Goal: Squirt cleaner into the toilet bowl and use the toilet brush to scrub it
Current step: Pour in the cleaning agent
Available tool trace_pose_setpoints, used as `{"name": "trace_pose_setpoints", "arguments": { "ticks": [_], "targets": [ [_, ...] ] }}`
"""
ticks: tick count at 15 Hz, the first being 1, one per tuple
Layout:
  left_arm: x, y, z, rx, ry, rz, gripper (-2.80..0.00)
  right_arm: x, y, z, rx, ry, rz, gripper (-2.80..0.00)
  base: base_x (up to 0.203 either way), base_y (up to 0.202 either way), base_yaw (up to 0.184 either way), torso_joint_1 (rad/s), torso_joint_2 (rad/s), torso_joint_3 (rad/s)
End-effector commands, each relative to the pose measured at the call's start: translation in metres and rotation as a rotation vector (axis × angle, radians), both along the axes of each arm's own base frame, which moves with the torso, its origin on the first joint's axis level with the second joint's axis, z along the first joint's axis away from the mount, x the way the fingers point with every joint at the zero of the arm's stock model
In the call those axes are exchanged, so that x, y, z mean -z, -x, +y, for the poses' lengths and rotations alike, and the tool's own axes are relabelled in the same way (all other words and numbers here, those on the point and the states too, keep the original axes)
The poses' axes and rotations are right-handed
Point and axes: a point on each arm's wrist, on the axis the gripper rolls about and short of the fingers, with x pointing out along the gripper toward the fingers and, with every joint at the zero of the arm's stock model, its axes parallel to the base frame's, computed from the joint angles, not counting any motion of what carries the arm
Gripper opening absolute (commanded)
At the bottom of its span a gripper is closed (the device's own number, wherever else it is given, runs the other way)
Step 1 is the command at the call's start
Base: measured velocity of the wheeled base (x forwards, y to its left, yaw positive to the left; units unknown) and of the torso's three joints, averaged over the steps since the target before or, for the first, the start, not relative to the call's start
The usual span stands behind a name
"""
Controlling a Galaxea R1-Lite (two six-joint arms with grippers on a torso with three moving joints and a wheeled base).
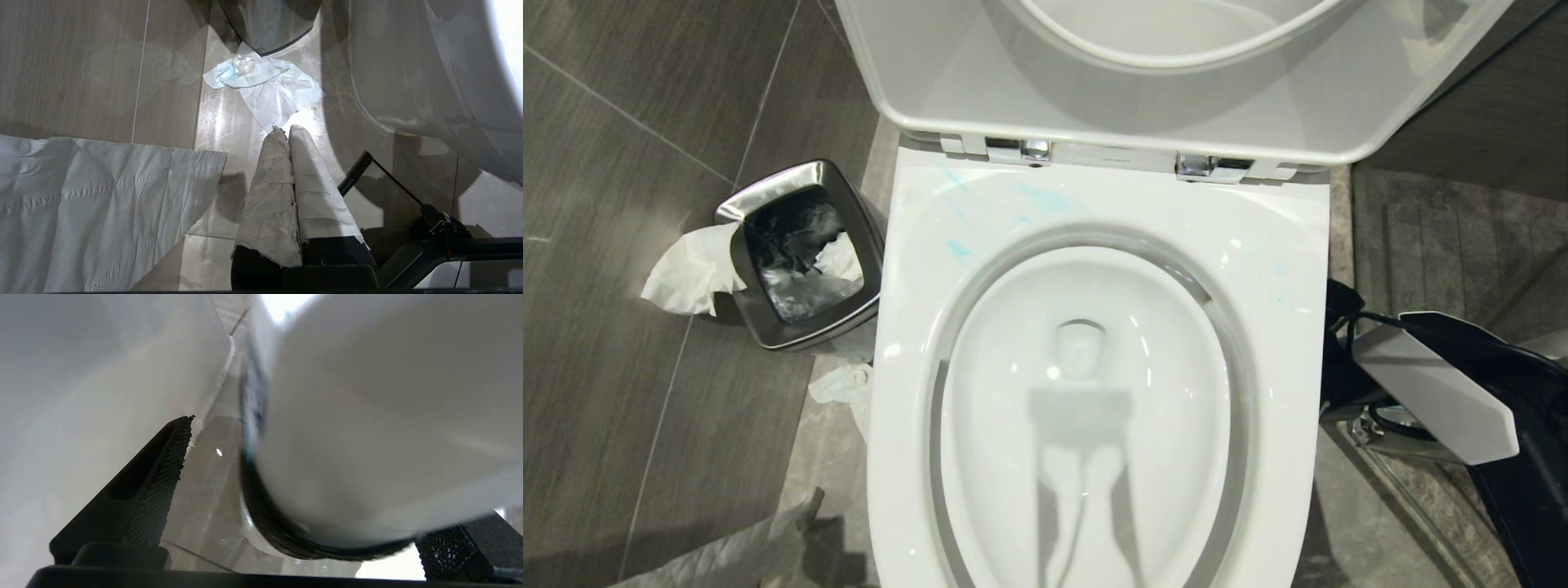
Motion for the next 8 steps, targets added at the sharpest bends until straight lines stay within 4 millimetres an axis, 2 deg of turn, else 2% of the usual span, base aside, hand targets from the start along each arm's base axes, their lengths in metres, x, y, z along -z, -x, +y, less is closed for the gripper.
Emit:
{"name": "trace_pose_setpoints", "arguments": {
  "ticks": [1, 8],
  "targets": [
    [0.0, 0.0, 0.0, 0.0, 0.0, 0.002, -2.8, 0.002, -0.002, 0.0, 0.0, 0.001, -0.006, 0.0, 0.0, 0.0, 0.0, 0.0, 0.0, 0.0],
    [0.0, 0.0, 0.0, 0.0, 0.0, 0.002, -2.8, -0.009, -0.005, 0.001, 0.016, -0.008, -0.052, 0.0, 0.0, 0.0, 0.0, 0.0, 0.0, 0.0]
  ]
}}
